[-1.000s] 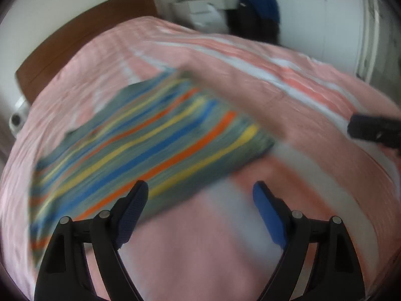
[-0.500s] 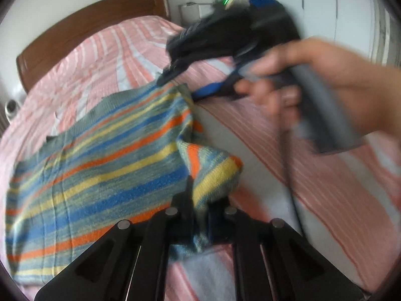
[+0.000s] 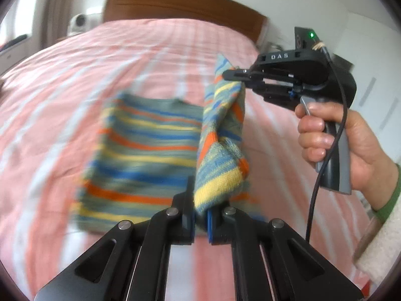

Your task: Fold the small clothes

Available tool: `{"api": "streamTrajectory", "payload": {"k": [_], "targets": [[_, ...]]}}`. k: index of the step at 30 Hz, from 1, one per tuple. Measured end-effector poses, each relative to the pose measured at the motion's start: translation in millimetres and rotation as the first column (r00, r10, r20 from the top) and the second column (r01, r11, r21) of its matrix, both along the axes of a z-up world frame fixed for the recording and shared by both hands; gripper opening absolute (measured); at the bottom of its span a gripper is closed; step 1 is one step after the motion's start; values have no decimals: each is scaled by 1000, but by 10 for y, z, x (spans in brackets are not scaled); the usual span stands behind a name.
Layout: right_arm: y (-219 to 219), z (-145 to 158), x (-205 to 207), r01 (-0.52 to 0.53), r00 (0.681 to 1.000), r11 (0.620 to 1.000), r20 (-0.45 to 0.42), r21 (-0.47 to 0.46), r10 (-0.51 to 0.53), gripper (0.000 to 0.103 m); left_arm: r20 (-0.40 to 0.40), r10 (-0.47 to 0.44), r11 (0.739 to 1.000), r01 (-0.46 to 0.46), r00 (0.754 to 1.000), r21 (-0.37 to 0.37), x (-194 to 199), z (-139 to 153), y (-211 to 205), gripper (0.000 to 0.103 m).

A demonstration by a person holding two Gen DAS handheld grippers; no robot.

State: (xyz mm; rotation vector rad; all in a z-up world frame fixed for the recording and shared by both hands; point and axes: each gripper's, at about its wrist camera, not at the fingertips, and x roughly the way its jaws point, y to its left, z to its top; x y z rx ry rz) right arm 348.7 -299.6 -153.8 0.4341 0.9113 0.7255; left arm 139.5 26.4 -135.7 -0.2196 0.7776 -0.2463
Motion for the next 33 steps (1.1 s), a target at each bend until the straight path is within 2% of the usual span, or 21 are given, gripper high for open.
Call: {"api": "streamTrajectory", "payload": {"k": [5, 6, 7, 8, 9, 10, 12, 13, 16, 18, 20, 21, 22, 23, 24, 26, 27, 28, 30, 33], "targets": [[877, -243, 48, -70, 997, 996, -28, -56, 69, 8, -51, 105, 994, -104, 993, 28, -2, -152, 452, 6], [1019, -303, 67, -82, 996, 995, -34, -50, 80, 12, -72, 116, 992, -112, 991, 50, 27, -198, 494, 12], [1131, -393, 71, -101, 994, 995, -50, -21, 100, 17, -97, 130, 989, -122, 987, 83, 43, -237, 513, 24], [1193, -472, 101, -108, 991, 994, -72, 10, 109, 21, -123, 152, 983, -137, 981, 121, 44, -290, 564, 31], [1231, -526, 93, -107, 989, 993, -95, 53, 112, 35, -127, 162, 981, -146, 979, 132, 22, -299, 600, 47], [1201, -549, 39, -94, 989, 990, -106, 104, 105, 40, -122, 175, 978, -158, 977, 138, -12, -290, 642, 59], [1067, -478, -76, -77, 993, 985, -79, 153, 90, 40, -83, 184, 979, -175, 979, 105, -117, -211, 730, 70], [982, -424, -134, -73, 995, 988, -57, 133, 81, 40, -69, 182, 981, -176, 981, 86, -146, -179, 747, 73], [739, -225, -441, -104, 994, 994, 33, -14, 105, 40, -70, 181, 982, -177, 981, 62, -117, -143, 796, 74], [616, -145, -723, -153, 983, 981, 87, -116, 163, 40, -93, 234, 968, -224, 968, 111, -55, -194, 817, 74], [515, -181, -1139, -198, 964, 957, 135, -213, 229, 40, -143, 309, 942, -281, 940, 182, 93, -325, 903, 74], [490, -258, -1257, -208, 960, 946, 134, -247, 246, 39, -162, 322, 936, -288, 933, 203, 168, -400, 918, 77], [471, -430, -1384, -221, 961, 929, 97, -298, 259, 40, -172, 331, 930, -290, 928, 227, 196, -433, 916, 81], [437, -653, -1455, -234, 966, 903, 22, -360, 259, 40, -168, 338, 924, -293, 926, 247, 196, -409, 912, 82], [427, -763, -1497, -229, 969, 894, -2, -385, 248, 41, -164, 343, 919, -294, 925, 264, 178, -368, 904, 83], [331, -715, -1650, -161, 978, 913, 60, -374, 197, 43, -128, 351, 905, -301, 928, 299, 31, -201, 873, 83], [206, -537, -1789, -104, 985, 937, 93, -334, 143, 49, -95, 349, 898, -304, 932, 319, -53, -95, 849, 85], [206, -537, -1789, -104, 985, 937, 93, -334, 143, 56, -74, 346, 894, -305, 935, 329, -98, -33, 842, 89], [63, -352, -1960, -37, 985, 955, 148, -294, 83, 69, -40, 342, 889, -310, 939, 337, -222, 122, 844, 90], [-89, -230, -2169, 14, 980, 951, 192, -308, 47, 70, -18, 332, 892, -307, 943, 333, -310, 267, 842, 90]]}}
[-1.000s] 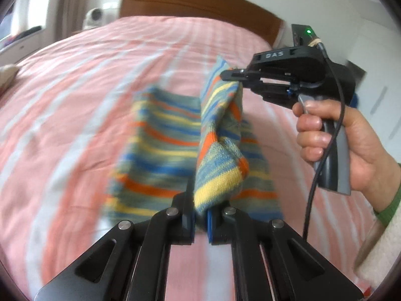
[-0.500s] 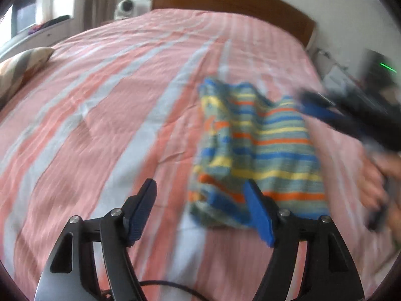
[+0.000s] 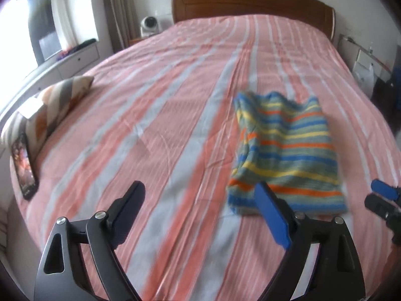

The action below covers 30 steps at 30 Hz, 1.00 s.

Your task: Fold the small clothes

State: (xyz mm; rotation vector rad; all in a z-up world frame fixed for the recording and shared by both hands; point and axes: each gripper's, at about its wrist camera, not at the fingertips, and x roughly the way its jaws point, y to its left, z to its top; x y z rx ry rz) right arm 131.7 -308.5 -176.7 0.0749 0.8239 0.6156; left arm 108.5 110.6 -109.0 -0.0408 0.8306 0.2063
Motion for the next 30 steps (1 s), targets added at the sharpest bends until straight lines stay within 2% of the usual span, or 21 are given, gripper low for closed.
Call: {"api": "streamTrajectory", "payload": {"k": [6, 10, 12, 14, 16, 18, 20, 22, 24, 26, 30], "targets": [[-132, 12, -382, 23, 1000, 999, 20, -31, -22, 70, 32, -16, 1000, 15, 999, 23, -101, 167, -43, 90], [-193, -24, -456, 41, 999, 999, 5, -28, -41, 70, 36, -16, 999, 15, 999, 46, -189, 175, -37, 94], [-220, -50, -523, 57, 998, 997, 15, -47, -57, 70, 20, -46, 998, 45, 999, 32, -211, 85, -27, 95], [-272, -106, -660, 89, 995, 992, 48, -90, -85, 78, 4, -91, 996, 91, 996, 9, -256, -75, -14, 97], [-337, -195, -807, 135, 989, 980, 85, -147, -123, 91, -5, -114, 993, 114, 993, 4, -288, -252, -6, 98], [-406, -335, -917, 184, 979, 961, 121, -205, -161, 92, -23, -126, 992, 126, 992, 18, -302, -472, -12, 98], [-482, -504, -967, 227, 972, 938, 120, -262, -202, 92, -63, -134, 990, 137, 989, 34, -286, -706, -36, 98], [-574, -656, -957, 240, 971, 936, 81, -259, -226, 95, -81, -138, 989, 141, 987, 36, -278, -849, -56, 101], [-627, -713, -949, 258, 966, 937, 83, -236, -245, 102, -42, -118, 993, 119, 992, 24, -307, -923, -42, 103], [-622, -760, -910, 264, 964, 934, 73, -241, -254, 103, -41, -108, 994, 108, 993, -4, -298, -961, -16, 103], [-584, -808, -907, 274, 961, 927, 94, -255, -259, 103, -40, -117, 993, 116, 992, -9, -299, -953, -6, 103]]}}
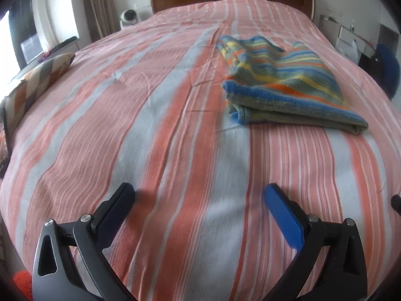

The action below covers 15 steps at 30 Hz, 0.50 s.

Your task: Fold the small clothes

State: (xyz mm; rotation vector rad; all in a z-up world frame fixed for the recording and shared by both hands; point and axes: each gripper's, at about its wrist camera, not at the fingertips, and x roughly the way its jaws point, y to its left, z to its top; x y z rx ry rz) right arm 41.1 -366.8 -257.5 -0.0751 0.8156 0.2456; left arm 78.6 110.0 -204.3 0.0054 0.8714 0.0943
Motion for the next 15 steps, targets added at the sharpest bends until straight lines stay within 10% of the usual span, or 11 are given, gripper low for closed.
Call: {"api": "streamTrajectory", "payload": {"k": [5, 9, 15], "targets": [[2, 4, 4, -1, 1000, 1000, -8, -1, 1, 103, -42, -37, 999, 35, 998, -33, 12, 66, 65, 102], [3, 98, 65, -14, 997, 1000, -76, -6, 14, 103, 40, -76, 973, 83, 996, -215, 108, 418, 324, 102], [12, 505, 748, -49, 993, 930, -81, 365, 84, 102, 3, -241, 890, 222, 970, -399, 1063, 624, 275, 102]]}}
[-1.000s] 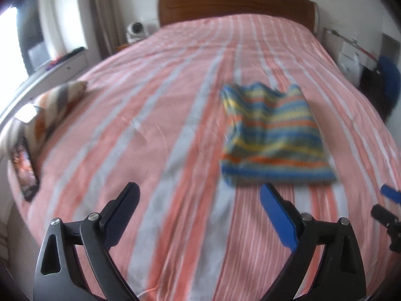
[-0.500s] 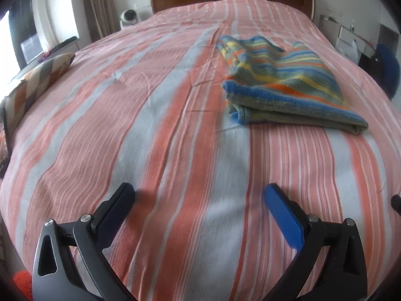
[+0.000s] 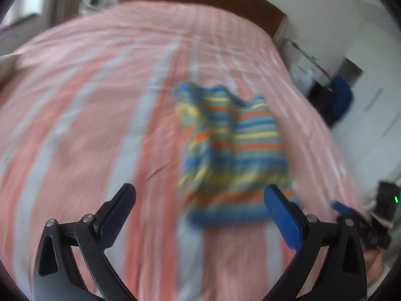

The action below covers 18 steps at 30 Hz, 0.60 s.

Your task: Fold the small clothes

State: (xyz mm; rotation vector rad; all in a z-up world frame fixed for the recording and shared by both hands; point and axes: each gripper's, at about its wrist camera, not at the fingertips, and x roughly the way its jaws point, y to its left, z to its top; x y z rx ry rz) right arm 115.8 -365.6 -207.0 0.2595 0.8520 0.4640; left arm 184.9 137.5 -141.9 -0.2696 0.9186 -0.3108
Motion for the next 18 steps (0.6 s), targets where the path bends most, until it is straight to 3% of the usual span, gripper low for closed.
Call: {"api": "streamTrajectory", "payload": {"k": [3, 5, 8, 9, 11, 12, 13, 14, 16, 18], "targets": [[220, 55, 651, -40, 999, 996, -22, 79, 42, 99, -75, -10, 996, 17, 997, 86, 599, -173, -133, 101], [394, -20, 1059, -71, 994, 992, -80, 103, 79, 89, -131, 32, 987, -10, 991, 163, 898, -307, -146, 100], [646, -254, 1557, -105, 971, 977, -193, 184, 141, 76, -181, 27, 978, 11, 983, 209, 1110, -441, -181, 100], [739, -393, 1722, -94, 955, 969, -253, 230, 153, 68, -189, 20, 976, 22, 982, 218, 1141, -457, -205, 101], [882, -494, 1843, -73, 947, 961, -282, 268, 151, 41, -197, -1, 971, 47, 980, 233, 1175, -476, -296, 95], [1025, -489, 1865, -90, 950, 971, -274, 221, 151, 35, -198, -14, 971, 61, 980, 233, 1182, -488, -340, 73], [1156, -435, 1835, -110, 961, 986, -240, 124, 137, 31, -199, -37, 973, 81, 979, 217, 1183, -492, -386, 40], [1300, -363, 1763, -149, 970, 989, -193, 14, 149, 30, -199, -70, 980, 105, 977, 171, 1191, -470, -443, 22], [1628, -202, 1499, -174, 985, 953, -42, -249, 169, 26, -175, -59, 980, 90, 983, 179, 1157, -414, -481, 13], [1840, -66, 1221, -149, 977, 909, 82, -391, 195, 25, -119, -43, 979, 66, 992, 193, 1045, -303, -474, 12]]}}
